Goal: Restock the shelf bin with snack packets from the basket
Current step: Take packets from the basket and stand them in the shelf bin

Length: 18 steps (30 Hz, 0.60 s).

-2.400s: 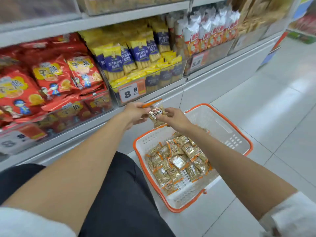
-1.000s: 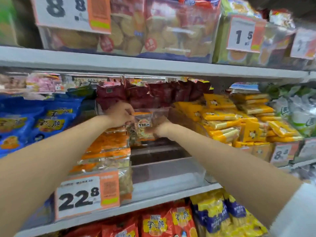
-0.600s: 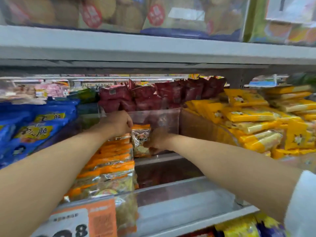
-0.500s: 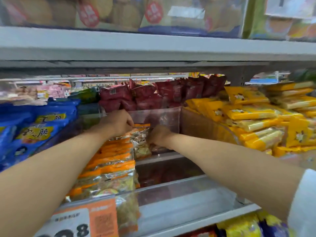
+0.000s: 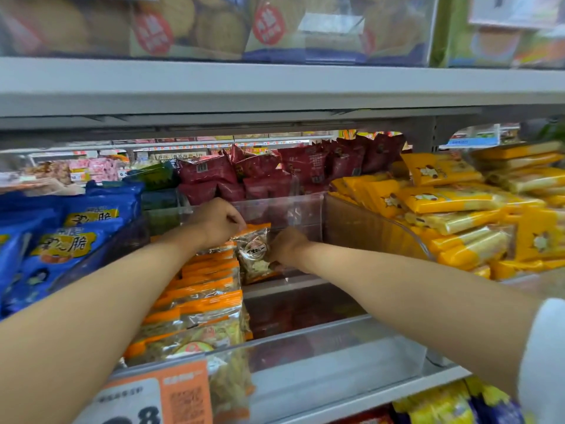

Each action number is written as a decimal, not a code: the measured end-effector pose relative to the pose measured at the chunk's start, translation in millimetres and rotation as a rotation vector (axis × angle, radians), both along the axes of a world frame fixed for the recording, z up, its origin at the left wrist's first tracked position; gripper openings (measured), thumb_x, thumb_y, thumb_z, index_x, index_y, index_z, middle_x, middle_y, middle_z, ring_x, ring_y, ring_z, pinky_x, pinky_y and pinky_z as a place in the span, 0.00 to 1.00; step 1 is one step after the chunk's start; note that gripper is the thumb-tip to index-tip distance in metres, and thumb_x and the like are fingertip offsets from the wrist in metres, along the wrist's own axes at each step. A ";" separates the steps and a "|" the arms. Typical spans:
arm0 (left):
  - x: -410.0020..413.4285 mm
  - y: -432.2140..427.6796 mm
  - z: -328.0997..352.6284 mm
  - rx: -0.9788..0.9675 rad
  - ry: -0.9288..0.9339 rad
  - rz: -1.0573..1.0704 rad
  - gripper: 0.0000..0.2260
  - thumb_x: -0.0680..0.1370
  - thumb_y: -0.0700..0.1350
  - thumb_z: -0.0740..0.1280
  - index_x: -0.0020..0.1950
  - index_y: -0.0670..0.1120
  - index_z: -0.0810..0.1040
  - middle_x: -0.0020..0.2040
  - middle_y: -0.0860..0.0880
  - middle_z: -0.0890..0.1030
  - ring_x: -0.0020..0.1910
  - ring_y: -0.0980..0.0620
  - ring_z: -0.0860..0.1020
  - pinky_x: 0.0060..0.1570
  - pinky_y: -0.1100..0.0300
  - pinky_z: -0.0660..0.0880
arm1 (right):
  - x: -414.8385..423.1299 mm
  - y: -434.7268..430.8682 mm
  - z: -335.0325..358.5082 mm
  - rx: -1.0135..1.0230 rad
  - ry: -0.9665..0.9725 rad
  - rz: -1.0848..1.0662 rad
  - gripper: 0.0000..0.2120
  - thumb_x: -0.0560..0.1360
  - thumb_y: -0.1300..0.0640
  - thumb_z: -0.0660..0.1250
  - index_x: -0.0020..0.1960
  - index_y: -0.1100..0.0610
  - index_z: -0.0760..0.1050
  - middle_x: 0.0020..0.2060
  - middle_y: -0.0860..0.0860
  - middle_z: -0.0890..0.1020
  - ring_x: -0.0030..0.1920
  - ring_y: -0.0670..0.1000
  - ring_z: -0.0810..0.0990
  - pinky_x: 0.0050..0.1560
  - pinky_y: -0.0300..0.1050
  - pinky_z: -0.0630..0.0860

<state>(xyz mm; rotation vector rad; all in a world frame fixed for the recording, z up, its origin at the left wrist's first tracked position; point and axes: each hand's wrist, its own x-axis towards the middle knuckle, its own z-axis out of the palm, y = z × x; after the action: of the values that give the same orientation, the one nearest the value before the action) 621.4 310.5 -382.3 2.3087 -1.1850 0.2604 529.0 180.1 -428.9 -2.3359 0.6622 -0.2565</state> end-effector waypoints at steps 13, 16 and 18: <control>-6.4 -2.3 -1.2 0.019 0.011 -0.007 0.07 0.77 0.43 0.70 0.54 0.46 0.84 0.55 0.49 0.83 0.47 0.57 0.76 0.46 0.63 0.69 | -8.4 1.3 -1.6 0.500 -0.006 -0.059 0.18 0.75 0.67 0.69 0.64 0.65 0.73 0.60 0.60 0.78 0.58 0.58 0.80 0.53 0.48 0.81; -2.0 -1.3 -1.2 -0.011 0.005 0.023 0.06 0.77 0.43 0.70 0.52 0.48 0.84 0.54 0.50 0.83 0.49 0.55 0.78 0.47 0.62 0.70 | -10.3 -3.0 -0.2 0.507 0.048 -0.045 0.17 0.76 0.68 0.68 0.65 0.64 0.73 0.59 0.59 0.78 0.60 0.58 0.78 0.55 0.49 0.80; -0.4 -0.8 -1.6 -0.002 0.002 0.028 0.06 0.77 0.43 0.70 0.51 0.48 0.84 0.53 0.49 0.83 0.49 0.55 0.78 0.47 0.61 0.71 | -11.0 -5.1 0.0 0.512 0.091 -0.041 0.14 0.77 0.69 0.66 0.62 0.63 0.73 0.56 0.59 0.78 0.59 0.57 0.79 0.55 0.47 0.79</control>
<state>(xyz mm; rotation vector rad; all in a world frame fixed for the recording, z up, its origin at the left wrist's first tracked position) 620.9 309.8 -384.0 2.3254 -1.1513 0.2691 518.0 175.0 -428.9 -1.8516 0.7229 0.0064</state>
